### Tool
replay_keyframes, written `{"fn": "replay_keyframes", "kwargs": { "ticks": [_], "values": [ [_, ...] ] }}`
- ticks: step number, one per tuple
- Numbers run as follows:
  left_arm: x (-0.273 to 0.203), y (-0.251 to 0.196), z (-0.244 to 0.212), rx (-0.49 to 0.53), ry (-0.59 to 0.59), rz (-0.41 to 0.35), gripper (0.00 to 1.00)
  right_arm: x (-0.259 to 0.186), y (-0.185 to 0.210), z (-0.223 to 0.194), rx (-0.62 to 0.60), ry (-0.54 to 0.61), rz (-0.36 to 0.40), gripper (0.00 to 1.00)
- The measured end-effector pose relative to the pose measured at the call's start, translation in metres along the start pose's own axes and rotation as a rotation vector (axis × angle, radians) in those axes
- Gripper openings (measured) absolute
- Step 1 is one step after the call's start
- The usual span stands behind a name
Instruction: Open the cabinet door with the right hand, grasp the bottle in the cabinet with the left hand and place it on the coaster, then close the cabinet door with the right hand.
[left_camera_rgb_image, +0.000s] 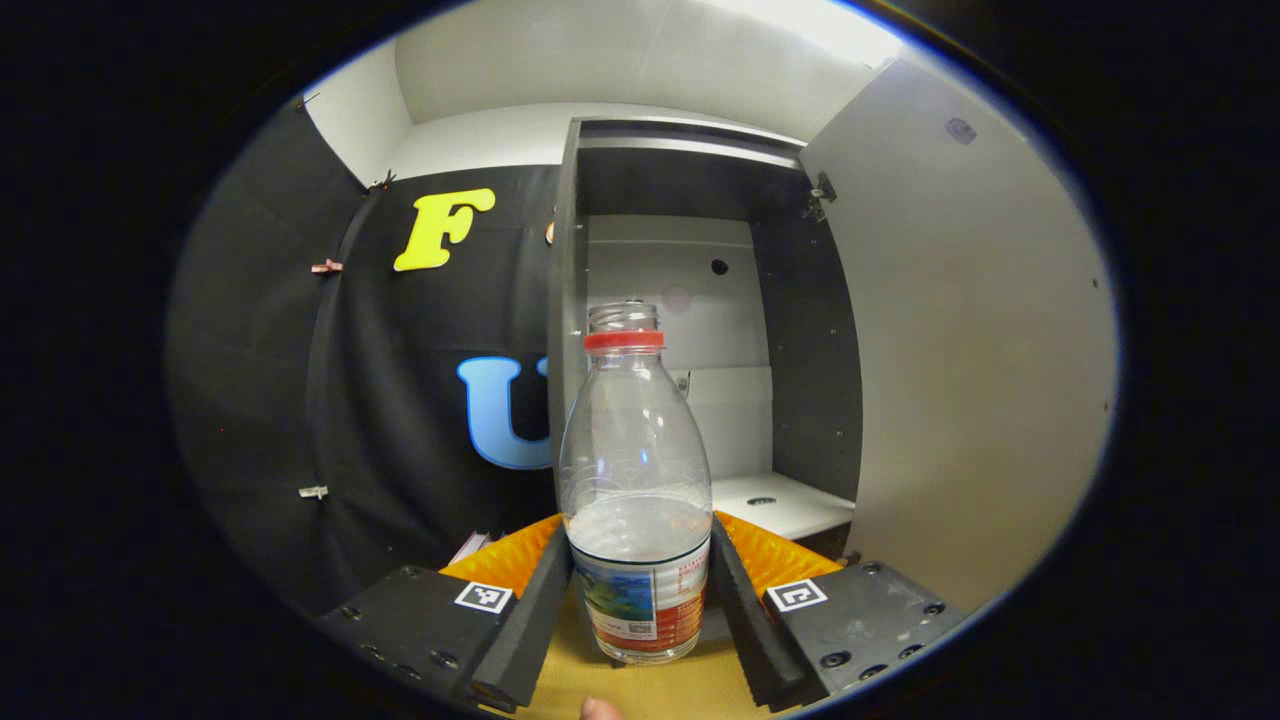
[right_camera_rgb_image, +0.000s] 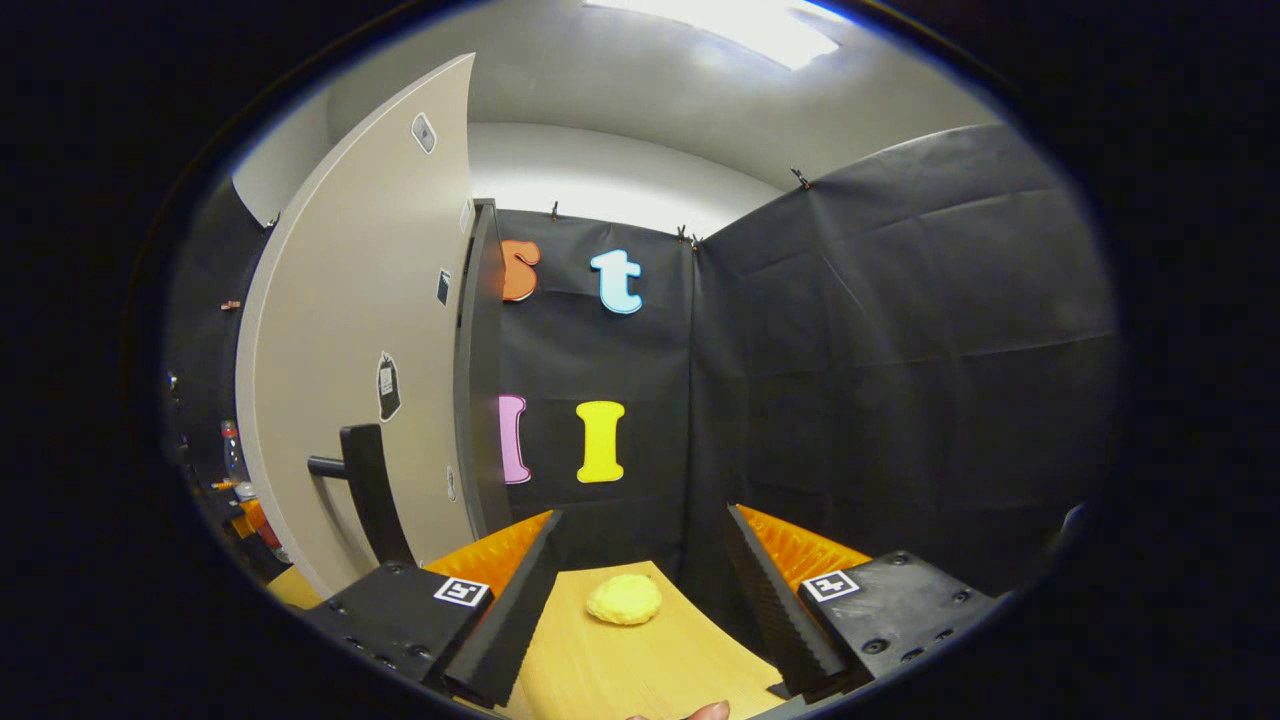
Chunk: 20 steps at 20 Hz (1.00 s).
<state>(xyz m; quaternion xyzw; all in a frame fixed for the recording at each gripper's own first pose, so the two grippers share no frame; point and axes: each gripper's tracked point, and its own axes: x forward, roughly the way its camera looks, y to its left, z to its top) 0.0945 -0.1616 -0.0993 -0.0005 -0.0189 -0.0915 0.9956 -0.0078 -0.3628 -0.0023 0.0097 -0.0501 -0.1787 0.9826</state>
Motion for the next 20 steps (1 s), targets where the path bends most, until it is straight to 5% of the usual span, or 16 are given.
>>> {"fn": "replay_keyframes", "kwargs": {
  "ticks": [12, 20],
  "values": [
    [-0.098, 0.001, -0.172, -0.065, 0.092, -0.111, 0.78, -0.028, 0.036, 0.011, -0.025, -0.024, -0.004, 0.98],
    [-0.110, 0.020, -0.281, -0.017, 0.168, -0.113, 0.79, -0.032, 0.024, 0.002, 0.019, 0.030, -0.012, 0.96]
  ]
}}
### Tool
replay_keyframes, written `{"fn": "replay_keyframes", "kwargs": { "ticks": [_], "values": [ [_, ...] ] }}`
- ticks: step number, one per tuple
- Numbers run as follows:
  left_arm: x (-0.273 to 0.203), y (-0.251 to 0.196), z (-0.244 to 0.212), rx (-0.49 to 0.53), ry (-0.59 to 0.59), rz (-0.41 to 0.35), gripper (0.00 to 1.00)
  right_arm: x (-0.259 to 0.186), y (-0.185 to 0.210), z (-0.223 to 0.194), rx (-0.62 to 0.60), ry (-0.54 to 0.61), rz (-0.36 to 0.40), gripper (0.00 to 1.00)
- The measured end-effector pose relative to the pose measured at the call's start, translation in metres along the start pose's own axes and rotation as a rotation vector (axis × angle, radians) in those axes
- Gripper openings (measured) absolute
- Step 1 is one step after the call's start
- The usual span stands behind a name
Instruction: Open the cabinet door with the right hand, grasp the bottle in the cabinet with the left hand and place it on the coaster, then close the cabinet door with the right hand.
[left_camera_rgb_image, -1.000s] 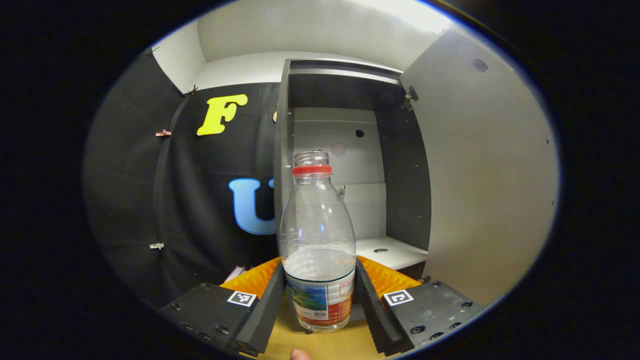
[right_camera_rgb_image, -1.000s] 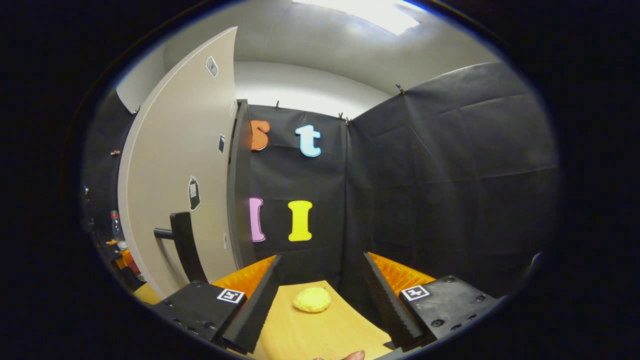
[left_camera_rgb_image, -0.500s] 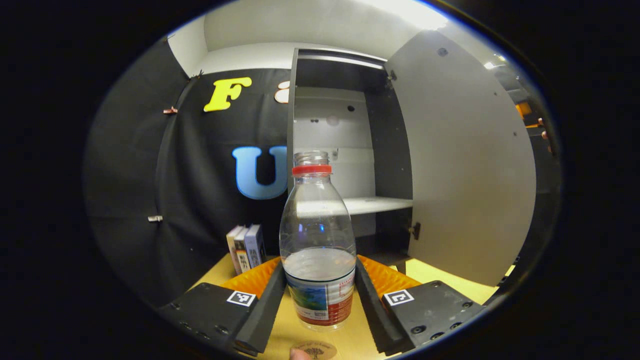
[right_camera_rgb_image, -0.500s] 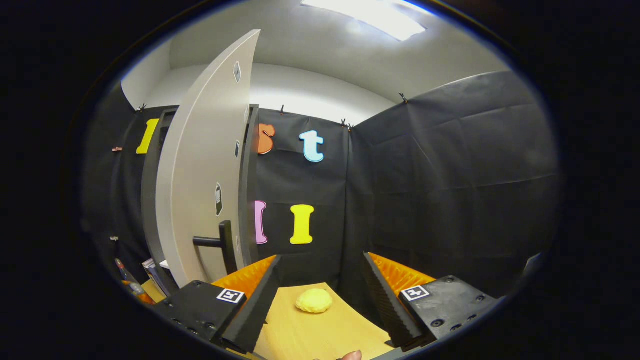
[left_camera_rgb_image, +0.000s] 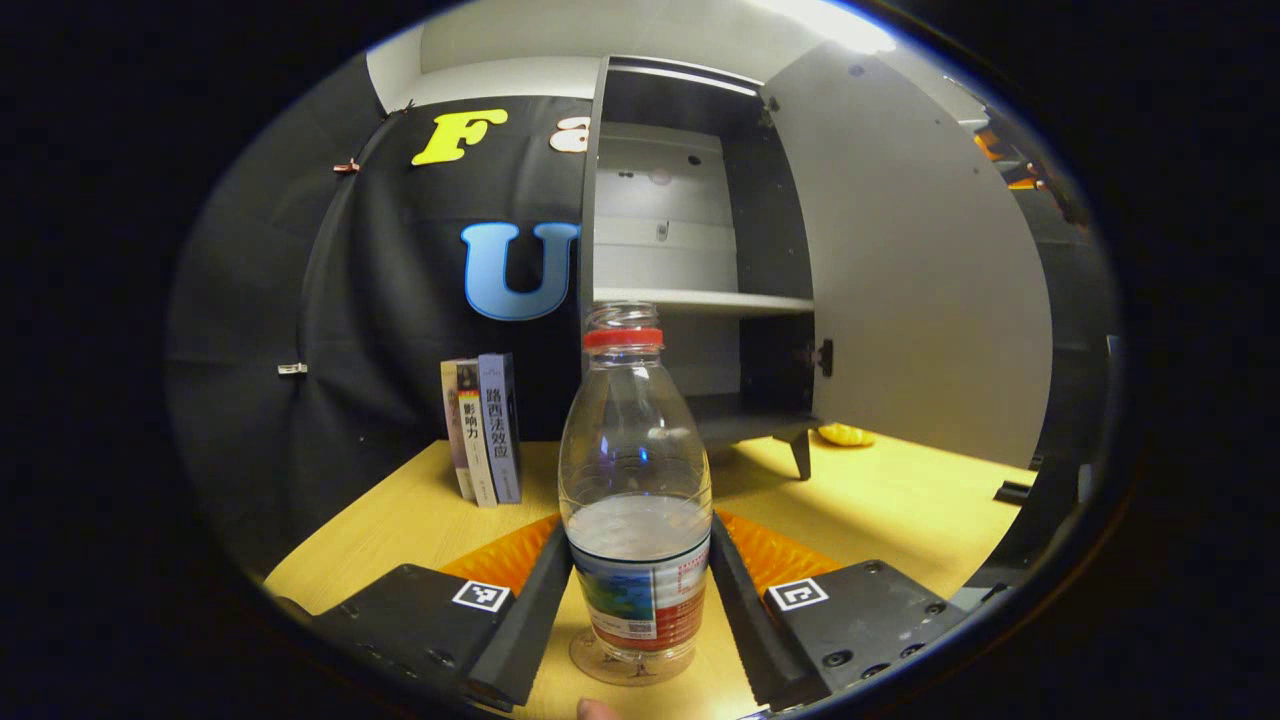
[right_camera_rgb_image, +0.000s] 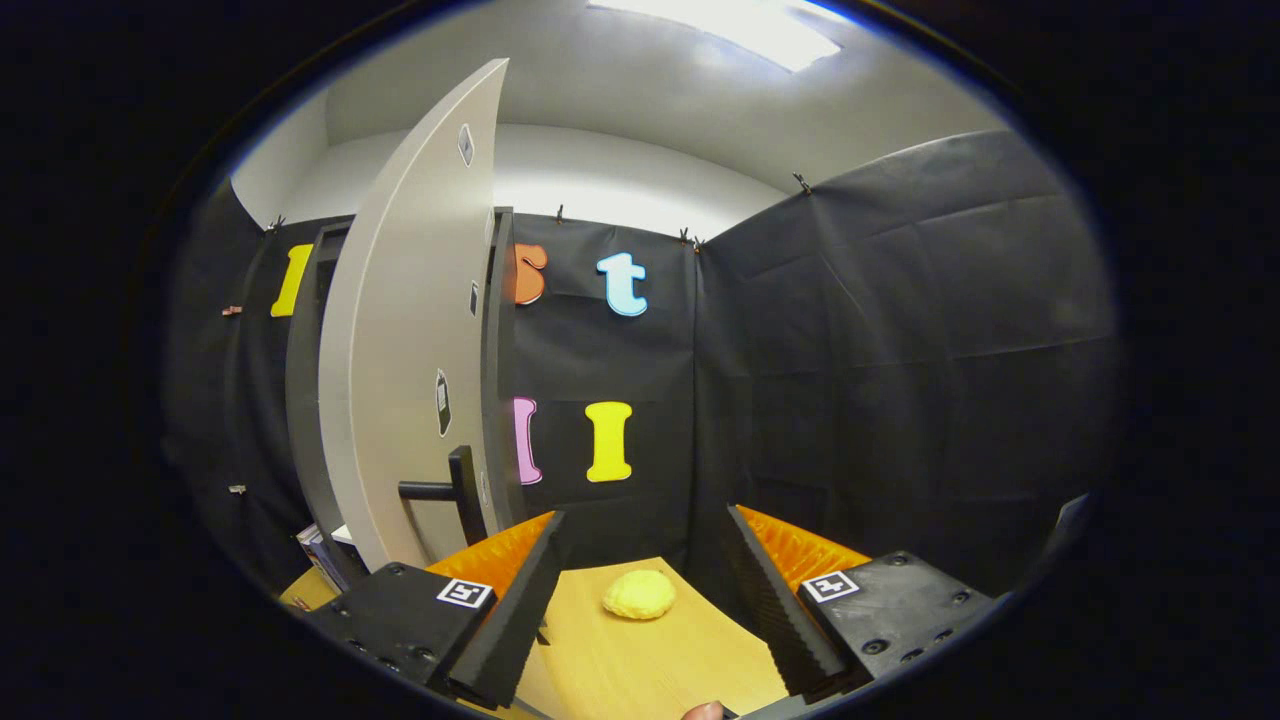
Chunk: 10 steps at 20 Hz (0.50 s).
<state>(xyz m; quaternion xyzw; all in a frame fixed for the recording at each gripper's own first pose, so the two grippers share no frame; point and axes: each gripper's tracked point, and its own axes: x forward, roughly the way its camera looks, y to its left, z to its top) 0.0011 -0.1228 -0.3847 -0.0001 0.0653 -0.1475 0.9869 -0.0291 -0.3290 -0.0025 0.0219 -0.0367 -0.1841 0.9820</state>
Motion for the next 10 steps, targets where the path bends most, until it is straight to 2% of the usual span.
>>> {"fn": "replay_keyframes", "kwargs": {
  "ticks": [10],
  "values": [
    [0.003, -0.010, -0.032, 0.037, -0.002, -0.037, 0.82, -0.005, 0.001, -0.012, -0.007, 0.047, 0.006, 0.97]
  ]
}}
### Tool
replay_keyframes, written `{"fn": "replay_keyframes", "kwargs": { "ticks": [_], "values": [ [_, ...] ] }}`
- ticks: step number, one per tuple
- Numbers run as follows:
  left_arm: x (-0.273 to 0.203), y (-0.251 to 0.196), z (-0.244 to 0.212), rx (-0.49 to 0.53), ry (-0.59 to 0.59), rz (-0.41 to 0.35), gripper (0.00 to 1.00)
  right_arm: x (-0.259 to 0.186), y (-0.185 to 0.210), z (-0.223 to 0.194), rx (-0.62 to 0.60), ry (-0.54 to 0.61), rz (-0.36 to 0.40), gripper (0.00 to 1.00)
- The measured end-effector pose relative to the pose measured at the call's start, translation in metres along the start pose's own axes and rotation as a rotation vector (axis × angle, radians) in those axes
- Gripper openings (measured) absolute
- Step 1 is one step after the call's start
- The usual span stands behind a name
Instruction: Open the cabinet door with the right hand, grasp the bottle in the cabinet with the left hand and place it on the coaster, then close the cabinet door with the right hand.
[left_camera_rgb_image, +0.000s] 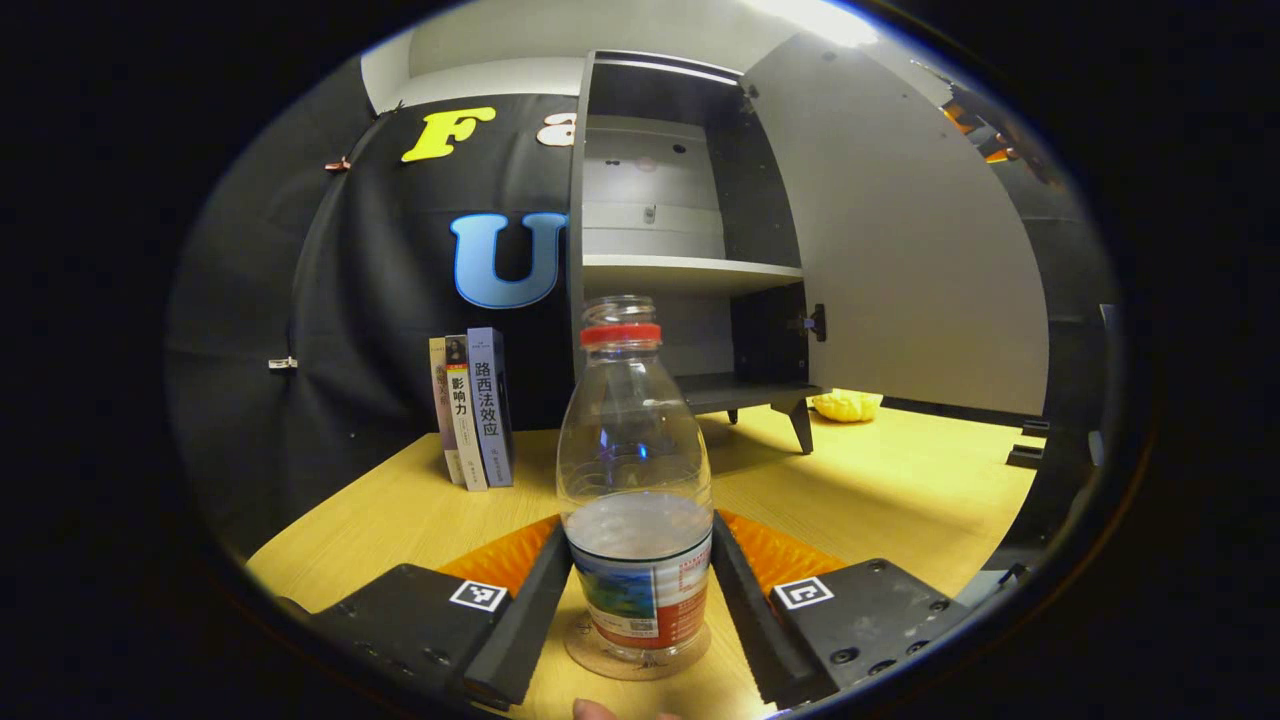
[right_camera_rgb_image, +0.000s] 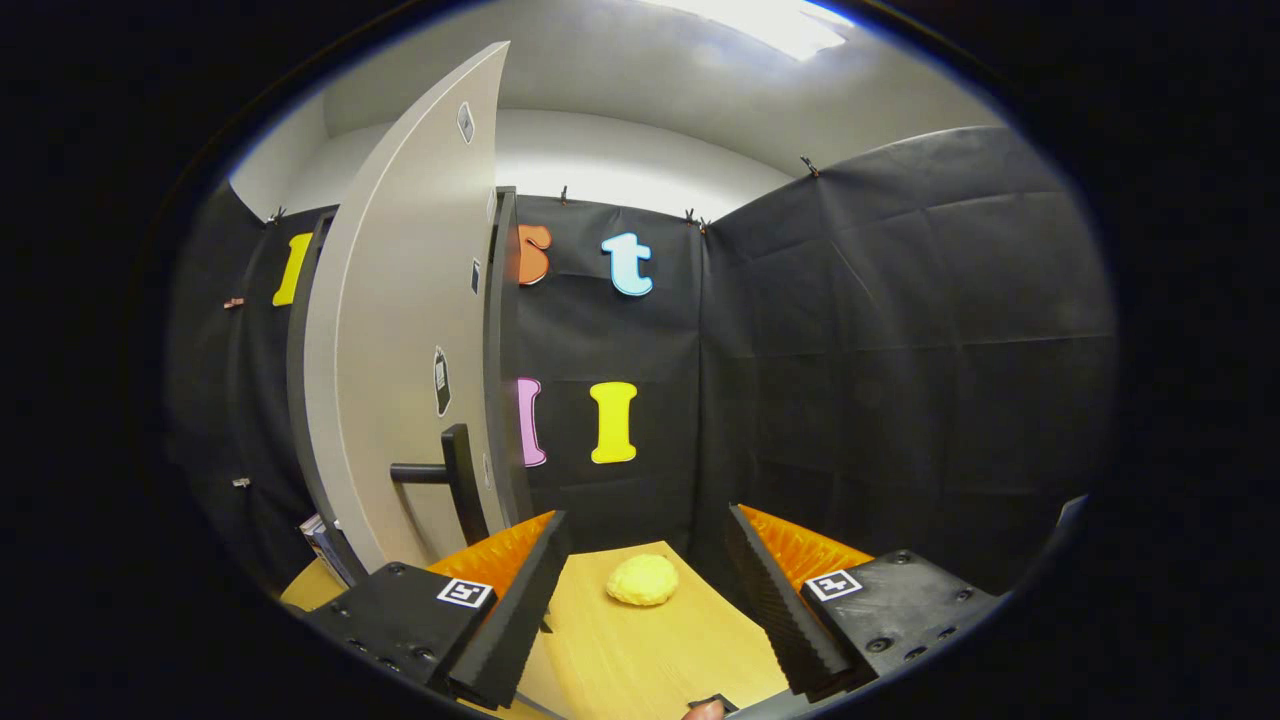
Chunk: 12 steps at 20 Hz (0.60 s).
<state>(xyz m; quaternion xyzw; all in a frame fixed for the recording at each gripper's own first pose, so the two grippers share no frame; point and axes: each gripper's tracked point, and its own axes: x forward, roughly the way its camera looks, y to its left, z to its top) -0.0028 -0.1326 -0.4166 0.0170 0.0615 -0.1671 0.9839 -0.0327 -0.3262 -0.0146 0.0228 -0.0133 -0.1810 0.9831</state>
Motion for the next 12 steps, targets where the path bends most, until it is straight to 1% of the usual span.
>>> {"fn": "replay_keyframes", "kwargs": {
  "ticks": [2, 3, 5, 6, 7, 9, 12],
  "values": [
    [-0.001, -0.003, -0.003, -0.001, 0.021, -0.005, 0.83, -0.001, 0.000, -0.002, 0.002, 0.005, -0.001, 0.97],
    [-0.001, -0.002, -0.003, -0.002, 0.028, -0.001, 0.88, -0.001, 0.000, -0.003, 0.004, 0.006, -0.001, 0.98],
    [-0.002, -0.001, 0.000, -0.008, 0.036, 0.013, 0.94, -0.002, 0.000, -0.006, 0.006, 0.011, 0.001, 0.97],
    [-0.003, 0.000, 0.003, -0.009, 0.042, 0.021, 0.95, -0.001, 0.000, -0.007, 0.006, 0.013, 0.003, 1.00],
    [-0.003, 0.002, 0.006, -0.006, 0.049, 0.031, 0.95, -0.001, 0.000, -0.007, 0.007, 0.012, 0.005, 0.98],
    [-0.004, 0.004, 0.014, 0.002, 0.059, 0.047, 0.95, -0.001, 0.002, -0.007, 0.013, 0.010, 0.010, 0.98],
    [-0.007, 0.005, 0.043, 0.008, 0.043, 0.052, 0.95, 0.001, 0.003, -0.008, 0.005, 0.010, 0.017, 0.98]
  ]
}}
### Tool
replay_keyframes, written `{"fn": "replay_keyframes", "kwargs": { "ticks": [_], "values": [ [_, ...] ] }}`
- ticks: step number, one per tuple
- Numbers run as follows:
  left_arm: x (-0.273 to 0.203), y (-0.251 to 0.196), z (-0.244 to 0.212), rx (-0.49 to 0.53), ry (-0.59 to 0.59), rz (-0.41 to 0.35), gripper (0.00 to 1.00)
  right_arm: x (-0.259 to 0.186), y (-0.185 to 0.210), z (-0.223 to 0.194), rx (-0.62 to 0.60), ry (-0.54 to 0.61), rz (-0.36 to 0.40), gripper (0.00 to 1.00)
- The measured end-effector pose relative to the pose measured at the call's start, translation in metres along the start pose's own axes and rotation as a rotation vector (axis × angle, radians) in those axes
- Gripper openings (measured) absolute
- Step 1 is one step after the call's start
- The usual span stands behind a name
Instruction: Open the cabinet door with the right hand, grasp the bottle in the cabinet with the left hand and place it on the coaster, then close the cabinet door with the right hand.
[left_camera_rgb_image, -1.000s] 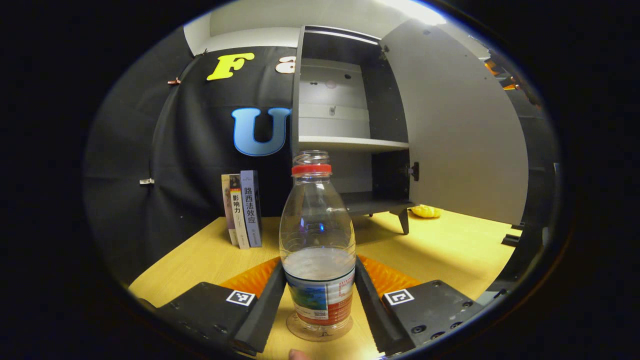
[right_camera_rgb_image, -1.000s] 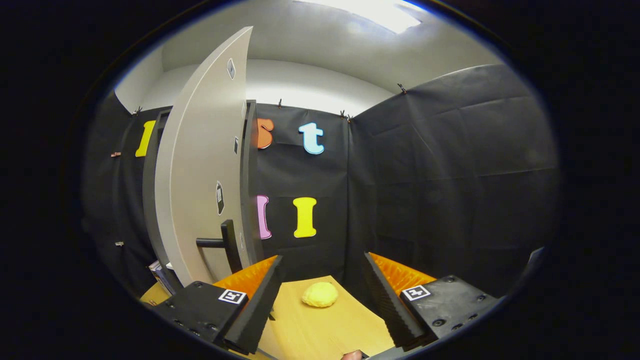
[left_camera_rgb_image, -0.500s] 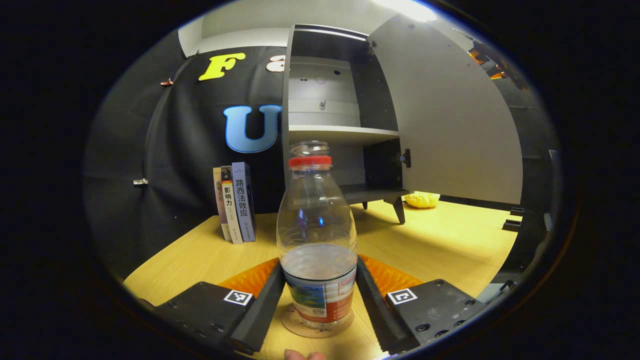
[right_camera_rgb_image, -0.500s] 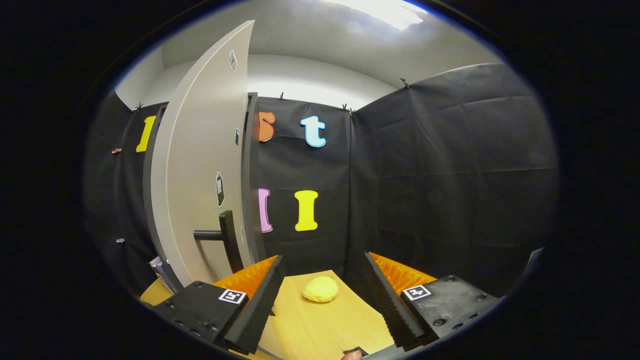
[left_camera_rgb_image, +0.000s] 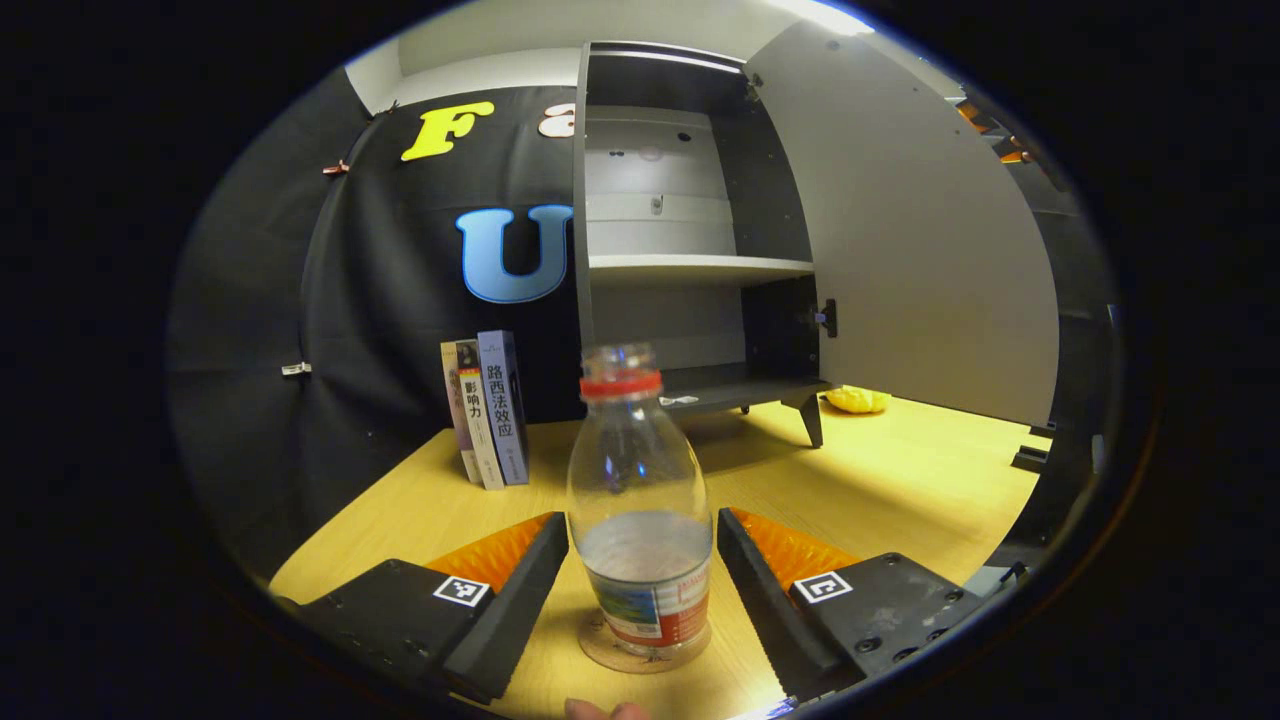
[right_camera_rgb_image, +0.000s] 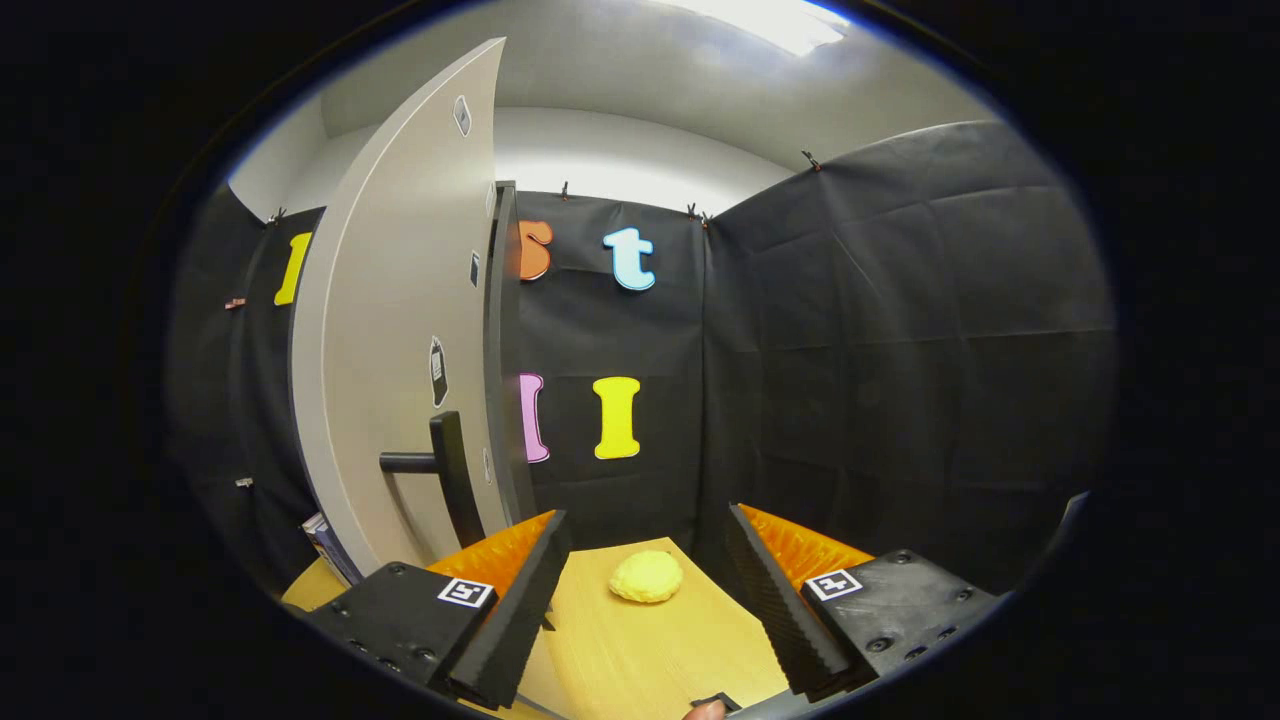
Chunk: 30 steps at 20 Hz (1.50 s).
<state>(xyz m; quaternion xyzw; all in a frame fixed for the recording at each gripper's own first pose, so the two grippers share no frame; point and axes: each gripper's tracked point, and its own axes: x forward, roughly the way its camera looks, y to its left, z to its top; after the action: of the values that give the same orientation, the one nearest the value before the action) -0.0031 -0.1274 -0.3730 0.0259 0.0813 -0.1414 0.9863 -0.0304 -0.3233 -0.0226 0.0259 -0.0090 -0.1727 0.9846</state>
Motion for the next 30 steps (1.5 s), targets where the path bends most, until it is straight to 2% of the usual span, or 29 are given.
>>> {"fn": "replay_keyframes", "kwargs": {
  "ticks": [4, 11, 15, 18, 24, 27, 30],
  "values": [
    [-0.008, -0.005, 0.055, -0.065, -0.035, -0.003, 0.95, 0.002, 0.001, 0.000, 0.004, 0.002, 0.014, 0.97],
    [-0.022, -0.002, 0.180, -0.174, -0.078, 0.015, 0.95, 0.007, 0.003, 0.004, -0.017, -0.003, 0.032, 0.97],
    [-0.030, 0.036, 0.254, -0.097, -0.107, 0.157, 0.94, 0.008, 0.003, 0.002, 0.003, 0.012, 0.047, 0.97],
    [-0.035, 0.052, 0.296, -0.031, -0.135, 0.207, 0.95, 0.008, 0.003, -0.002, 0.023, 0.045, 0.042, 0.97],
    [-0.048, 0.057, 0.332, -0.054, -0.137, 0.186, 0.95, 0.006, 0.007, 0.000, 0.018, 0.039, 0.038, 0.97],
    [-0.050, 0.061, 0.330, -0.035, -0.145, 0.168, 0.94, 0.006, 0.007, -0.002, 0.025, 0.046, 0.031, 0.93],
    [-0.050, 0.066, 0.327, -0.052, -0.140, 0.156, 0.95, 0.004, 0.011, -0.003, 0.026, 0.049, 0.032, 0.94]
  ]
}}
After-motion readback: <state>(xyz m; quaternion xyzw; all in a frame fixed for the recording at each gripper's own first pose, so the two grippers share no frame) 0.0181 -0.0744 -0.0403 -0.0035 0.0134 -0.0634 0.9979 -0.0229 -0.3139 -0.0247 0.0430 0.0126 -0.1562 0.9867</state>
